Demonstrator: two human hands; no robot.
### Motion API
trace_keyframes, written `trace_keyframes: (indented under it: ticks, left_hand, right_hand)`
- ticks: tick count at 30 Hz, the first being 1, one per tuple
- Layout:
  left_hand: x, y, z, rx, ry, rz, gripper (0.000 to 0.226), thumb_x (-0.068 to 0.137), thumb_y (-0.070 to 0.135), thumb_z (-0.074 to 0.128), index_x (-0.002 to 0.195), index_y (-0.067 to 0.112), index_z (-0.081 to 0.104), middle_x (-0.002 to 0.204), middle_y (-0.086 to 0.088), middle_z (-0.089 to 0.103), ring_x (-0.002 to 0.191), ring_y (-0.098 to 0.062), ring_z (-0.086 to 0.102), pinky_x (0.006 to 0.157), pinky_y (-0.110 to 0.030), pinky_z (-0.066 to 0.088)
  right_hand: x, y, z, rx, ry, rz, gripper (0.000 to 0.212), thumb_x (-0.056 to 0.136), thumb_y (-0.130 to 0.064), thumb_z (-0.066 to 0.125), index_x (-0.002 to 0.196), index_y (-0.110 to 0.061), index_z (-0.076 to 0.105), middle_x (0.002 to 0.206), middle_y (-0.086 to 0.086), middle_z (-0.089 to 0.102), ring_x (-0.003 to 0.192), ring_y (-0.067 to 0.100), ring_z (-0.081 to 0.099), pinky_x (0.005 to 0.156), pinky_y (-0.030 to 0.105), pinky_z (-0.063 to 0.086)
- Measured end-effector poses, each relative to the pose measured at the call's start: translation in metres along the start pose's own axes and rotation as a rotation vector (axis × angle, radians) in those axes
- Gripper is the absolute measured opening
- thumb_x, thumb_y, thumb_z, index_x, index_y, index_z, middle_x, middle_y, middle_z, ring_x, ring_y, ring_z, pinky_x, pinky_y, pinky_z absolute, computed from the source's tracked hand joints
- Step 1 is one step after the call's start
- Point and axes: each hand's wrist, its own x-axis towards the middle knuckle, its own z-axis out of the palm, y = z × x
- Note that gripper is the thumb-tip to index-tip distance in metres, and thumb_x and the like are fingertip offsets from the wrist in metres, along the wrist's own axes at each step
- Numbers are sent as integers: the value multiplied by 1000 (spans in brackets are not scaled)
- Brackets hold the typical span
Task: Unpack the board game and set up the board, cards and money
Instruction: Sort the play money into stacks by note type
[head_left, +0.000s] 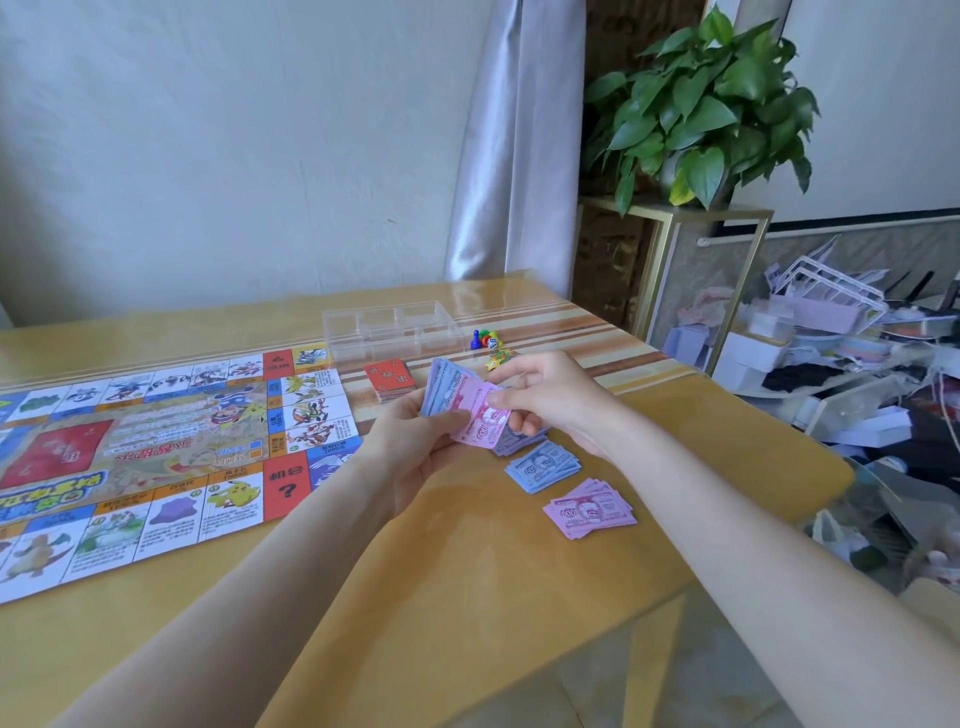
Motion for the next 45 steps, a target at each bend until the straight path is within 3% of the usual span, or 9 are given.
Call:
trace_keyframes:
  ticks: [13, 19, 23, 25, 27, 29, 32, 36, 45]
  left_hand:
    - [-3, 2, 6, -17, -35, -59, 16, 95, 3, 47, 95, 9, 62, 83, -10, 67, 58, -17, 68, 61, -29, 59]
    - [-4, 6, 5, -87, -72, -62, 18, 94, -1, 46, 99, 3, 62, 77, -12, 72, 66, -21, 70, 65, -27, 59]
    - [-2, 14, -9, 211, 34, 43, 18, 94, -3, 47, 103, 3, 61, 94, -18, 66, 77, -25, 66, 62, -23, 58]
    - [-3, 18, -18, 317, 63, 56, 19, 94, -4, 47, 106, 3, 60, 95, -18, 63, 72, -22, 66, 60, -21, 58]
    - [-4, 20, -26, 377, 63, 43, 20, 93, -3, 48, 103, 8, 61, 89, -14, 64, 60, -15, 67, 60, -20, 57]
    - [-7, 21, -32, 404, 52, 11, 17, 94, 1, 49, 98, 12, 61, 88, -12, 65, 61, -16, 67, 62, -21, 57]
    - [-9, 20, -39, 399, 71, 2, 11, 94, 8, 52, 93, 13, 61, 87, -10, 66, 72, -19, 66, 65, -22, 57]
    - [-10, 19, -47, 435, 129, -32, 12, 94, 4, 51, 101, 9, 58, 91, -12, 63, 75, -22, 64, 64, -24, 57]
    - [-16, 16, -43, 391, 163, -23, 11, 93, 3, 51, 97, 11, 59, 86, -9, 62, 72, -17, 63, 56, -20, 56]
  right_hand:
    - [0, 5, -3, 52, 42, 56, 11, 87, -4, 63, 81, -10, 56, 70, 7, 61, 53, 14, 57, 47, 21, 45]
    - [2, 8, 4, 150, -5, 2, 6, 90, -4, 58, 94, -2, 54, 82, 11, 62, 59, 21, 62, 60, 27, 53]
    - [4, 3, 15, -312, 11, -148, 7, 90, -11, 58, 97, -12, 54, 79, -2, 58, 58, 2, 58, 54, 11, 43]
    - [4, 1, 22, -547, 54, -237, 14, 90, -13, 58, 103, -13, 57, 86, -2, 58, 65, 5, 52, 57, 17, 41]
    - [4, -2, 31, -600, 74, -265, 10, 88, -9, 57, 97, -6, 61, 90, 5, 63, 76, 21, 58, 65, 31, 44]
    - [6, -1, 39, -603, 70, -242, 9, 85, -4, 57, 88, 2, 62, 87, 14, 65, 75, 28, 57, 62, 31, 42]
    - [7, 1, 44, -603, -8, -150, 12, 83, -2, 57, 85, 9, 61, 85, 23, 65, 57, 19, 47, 51, 26, 37]
    - [3, 5, 44, -627, -79, -108, 17, 85, -5, 57, 68, -4, 58, 65, 8, 62, 43, 11, 51, 50, 21, 42]
    - [-9, 4, 53, -691, -126, -241, 24, 92, -7, 50, 114, -12, 59, 86, 5, 49, 71, 18, 52, 54, 24, 36]
